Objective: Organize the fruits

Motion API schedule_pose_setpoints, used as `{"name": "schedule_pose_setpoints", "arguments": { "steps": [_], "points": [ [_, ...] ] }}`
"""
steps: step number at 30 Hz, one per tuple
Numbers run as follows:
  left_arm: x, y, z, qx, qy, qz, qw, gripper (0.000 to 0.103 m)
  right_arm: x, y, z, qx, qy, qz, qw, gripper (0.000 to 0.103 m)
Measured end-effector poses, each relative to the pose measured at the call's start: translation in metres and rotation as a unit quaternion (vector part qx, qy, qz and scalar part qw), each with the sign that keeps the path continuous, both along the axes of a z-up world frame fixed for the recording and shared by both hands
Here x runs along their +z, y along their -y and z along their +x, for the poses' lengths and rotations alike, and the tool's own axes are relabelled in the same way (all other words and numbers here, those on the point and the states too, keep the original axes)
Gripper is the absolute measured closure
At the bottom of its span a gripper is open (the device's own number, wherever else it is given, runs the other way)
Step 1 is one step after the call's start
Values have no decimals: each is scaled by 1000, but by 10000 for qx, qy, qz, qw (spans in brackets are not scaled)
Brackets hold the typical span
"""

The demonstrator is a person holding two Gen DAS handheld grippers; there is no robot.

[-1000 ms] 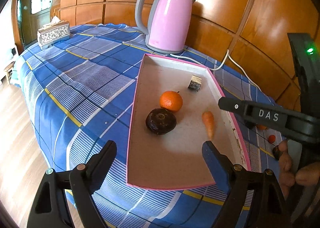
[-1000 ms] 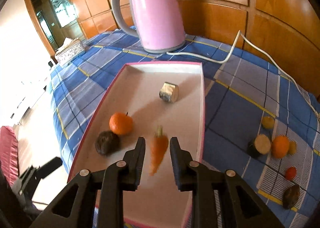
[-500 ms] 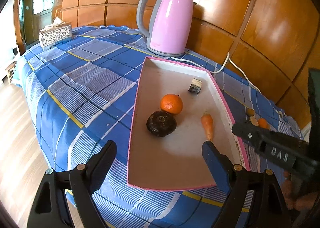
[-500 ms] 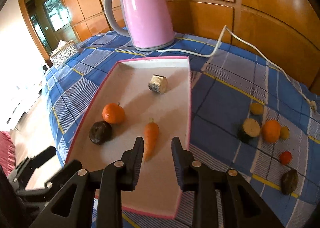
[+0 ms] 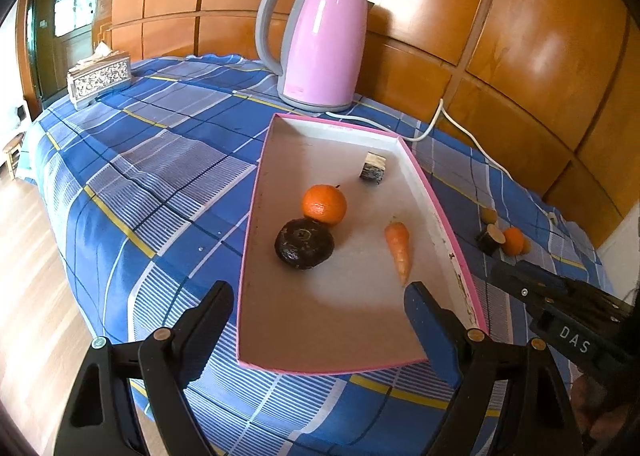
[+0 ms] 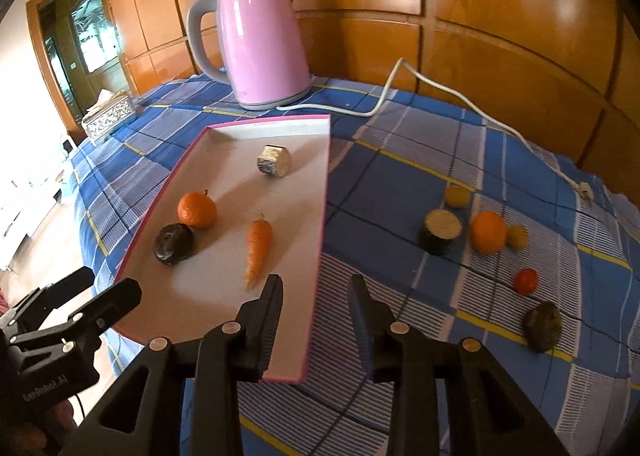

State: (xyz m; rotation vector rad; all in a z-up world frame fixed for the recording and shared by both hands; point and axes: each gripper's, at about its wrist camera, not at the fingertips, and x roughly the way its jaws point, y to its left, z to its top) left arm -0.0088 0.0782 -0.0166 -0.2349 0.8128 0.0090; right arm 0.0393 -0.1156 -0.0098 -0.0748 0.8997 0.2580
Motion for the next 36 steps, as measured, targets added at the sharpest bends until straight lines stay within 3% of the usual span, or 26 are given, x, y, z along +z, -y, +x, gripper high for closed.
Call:
{"name": "schedule_pose_setpoints", "arguments": {
  "steps": [12,22,36],
  "points": [
    [3,17,2,-273,-6,187,9995,15,-1,37,-12,-505,113,-43,9987,68],
    [12,51,13,-825,13,307,9961,15,-16,98,-24,-1256,-74,-90,9920,68],
    [25,127,54,-1841,-28,449,9819,17,-34,157,-38,-1941,-235,57,9807,68]
  ]
}}
